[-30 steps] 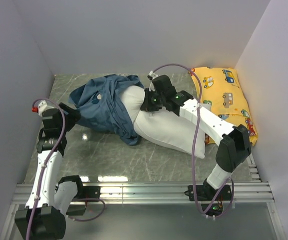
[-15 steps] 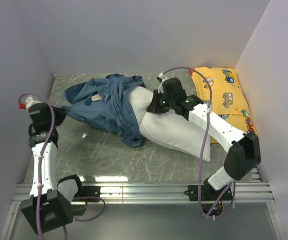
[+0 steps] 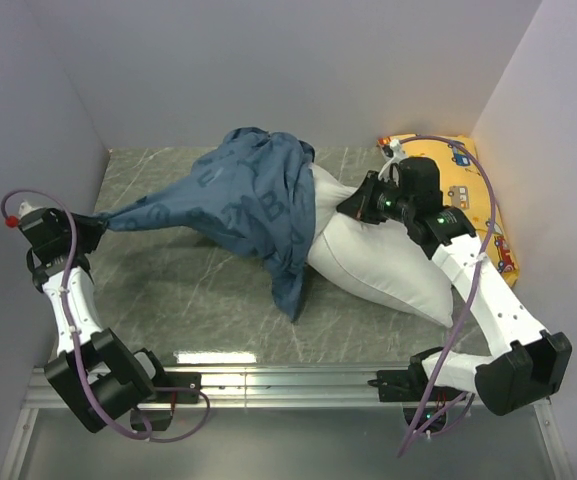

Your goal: Remove the pillowcase from the pillow

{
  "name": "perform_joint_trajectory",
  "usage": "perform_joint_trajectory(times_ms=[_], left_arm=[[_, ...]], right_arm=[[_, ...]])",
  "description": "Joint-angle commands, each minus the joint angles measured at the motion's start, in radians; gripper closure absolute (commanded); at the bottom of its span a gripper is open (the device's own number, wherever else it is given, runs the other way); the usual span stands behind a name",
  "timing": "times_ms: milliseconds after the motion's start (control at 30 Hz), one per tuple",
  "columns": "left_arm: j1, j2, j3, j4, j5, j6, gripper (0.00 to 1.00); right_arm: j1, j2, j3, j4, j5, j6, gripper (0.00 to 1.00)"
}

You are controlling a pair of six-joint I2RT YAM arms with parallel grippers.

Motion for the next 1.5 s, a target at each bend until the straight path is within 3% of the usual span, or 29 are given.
perform_joint_trajectory(times_ms=[0,100,200,400,500,533,733,833,967,1033,1100,1167,1200,1467], left_arm=[[-0.053,-0.021,0.046,0.084,0.093,0.049,0.54],[-0.187,-0.079,0.115,0.014,0.043,0.121,0.23],[-0.284,-0.145,0.154,-0.032,0.037,0.152,0.15],[-0.474,-0.238,0.178,-0.095,0.057,0.202,0.12],[-0.613,-0.262,0.154,-0.094,0.002,0.205,0.12],[-0.714,-0.262,0.154,-0.103,-0.03,0.21,0.12],[-1.075,-0.189,0.193,-0.151,-0.378,0.244,0.12],[-1.162,-0.12,0.21,-0.207,-0.566,0.247,0.14],[-1.166,-0.086,0.201,-0.275,-0.745,0.219,0.25],[-1.166,-0.115,0.183,-0.269,-0.819,0.215,0.42],[-1.155,-0.14,0.181,-0.269,-0.848,0.216,0.7],[-1.097,-0.147,0.197,-0.281,-0.827,0.227,0.94],[-1.069,-0.15,0.2,-0.281,-0.807,0.228,1.0],[-0.623,-0.202,0.12,-0.171,-0.527,0.219,0.99]], right_arm=[[-0.03,-0.05,0.035,0.064,0.027,0.026,1.0],[0.008,-0.027,0.054,0.052,0.065,0.014,1.0],[0.014,-0.005,0.055,0.064,0.065,0.02,1.0],[0.046,0.044,0.074,0.071,0.1,0.021,1.0],[0.088,0.081,0.097,0.061,0.167,0.011,1.0],[0.104,0.088,0.103,0.055,0.2,0.004,1.0],[0.181,0.148,0.138,0.036,0.336,-0.002,1.0],[0.194,0.163,0.141,0.038,0.355,-0.002,1.0],[0.197,0.16,0.137,0.035,0.37,-0.003,1.0],[0.197,0.153,0.135,0.03,0.37,-0.009,1.0],[0.195,0.142,0.135,0.024,0.39,-0.012,1.0],[0.197,0.133,0.136,0.018,0.39,-0.016,1.0],[0.197,0.122,0.138,0.015,0.392,-0.016,1.0],[0.137,0.033,0.133,-0.016,0.395,-0.022,1.0]])
